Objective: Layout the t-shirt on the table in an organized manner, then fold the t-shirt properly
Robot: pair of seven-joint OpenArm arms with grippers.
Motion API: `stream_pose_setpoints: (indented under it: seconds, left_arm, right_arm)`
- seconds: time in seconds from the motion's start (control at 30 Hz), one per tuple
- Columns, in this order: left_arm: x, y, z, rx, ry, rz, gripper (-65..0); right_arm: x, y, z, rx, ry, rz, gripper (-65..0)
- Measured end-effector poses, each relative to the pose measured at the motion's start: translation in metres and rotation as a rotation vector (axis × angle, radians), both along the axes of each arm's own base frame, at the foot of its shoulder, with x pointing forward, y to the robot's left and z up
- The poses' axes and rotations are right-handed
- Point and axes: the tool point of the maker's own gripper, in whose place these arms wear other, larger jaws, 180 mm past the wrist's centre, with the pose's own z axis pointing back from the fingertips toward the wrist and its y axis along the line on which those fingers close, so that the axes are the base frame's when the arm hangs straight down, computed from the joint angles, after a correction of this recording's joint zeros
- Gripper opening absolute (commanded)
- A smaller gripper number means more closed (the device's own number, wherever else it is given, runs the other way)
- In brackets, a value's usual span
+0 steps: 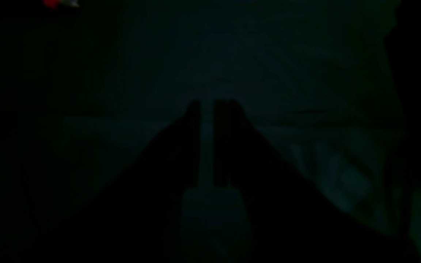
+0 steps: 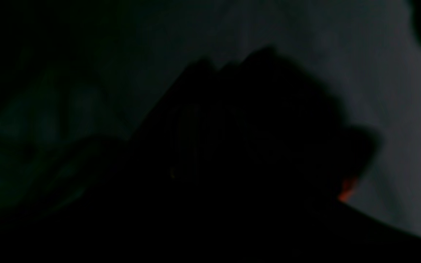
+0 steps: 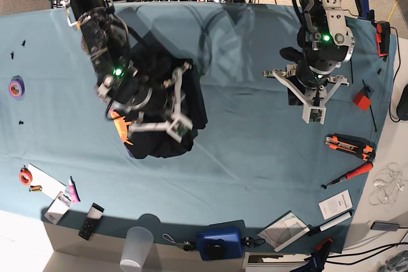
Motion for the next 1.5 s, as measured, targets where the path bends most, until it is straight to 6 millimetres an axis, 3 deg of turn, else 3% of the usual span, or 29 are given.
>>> stream_pose_setpoints:
  seconds: [0.1,0.2,0.33,0.43,0.53,0.67,0.8,0.87,0.97,1.17,1.27,1.4,1.5]
  left_arm:
    - [0.0,0.0,0.0,0.0,0.0,0.0,-59.2]
    - [0.002,-0.008,0.003,-0.054,-0.017,-0.014,-59.2]
    - [0.007,-0.053,0.031,-0.192,-0.166,-0.238,-59.2]
    - [0.003,-0.083,0.046,-0.239,-0.231,-0.386,-60.4]
    - [-0.003,-0.118,0.052,-0.254,-0.243,-0.507,-63.6]
    - [-0.014,-0.176,0.047,-0.219,-0.223,-0.699,-65.0]
    - [-0.025,-0.216,0.031,-0.137,-0.187,-0.845,-65.0]
    - [-0.029,-0.228,0.021,-0.114,-0.153,-0.865,-65.0]
    - [-0.032,-0.234,0.0,-0.053,-0.104,-0.873,-65.0]
    - [-0.038,-0.224,-0.055,-0.009,0.045,-0.837,-65.0]
    - [-0.039,-0.226,-0.061,-0.025,0.053,-0.839,-65.0]
    - [-0.039,-0.227,-0.058,-0.027,0.05,-0.839,-65.0]
    - [-0.041,-0.226,-0.045,-0.022,0.045,-0.84,-65.0]
  right_arm:
    - [0.011,0.007,0.018,0.037,-0.07,0.016,-52.0]
    - [0.032,-0.014,0.031,0.007,-0.155,-0.106,-52.6]
    - [0.057,-0.066,0.038,0.024,-0.182,-0.294,-64.1]
    - [0.066,-0.108,0.027,0.093,-0.116,-0.435,-65.0]
    - [0.066,-0.124,0.012,0.193,-0.026,-0.449,-65.0]
    - [0.058,-0.124,-0.022,0.294,0.118,-0.407,-65.0]
    - [0.046,-0.123,-0.069,0.356,0.276,-0.423,-65.0]
    - [0.041,-0.126,-0.088,0.377,0.325,-0.451,-65.0]
    - [0.04,-0.13,-0.098,0.408,0.356,-0.46,-65.0]
    - [0.035,-0.123,-0.092,0.42,0.397,-0.447,-65.0]
    - [0.034,-0.108,-0.072,0.433,0.356,-0.348,-65.0]
    - [0.05,-0.079,-0.025,0.525,0.19,-0.214,-65.0]
    - [0.058,-0.065,-0.024,0.512,0.172,-0.206,-65.0]
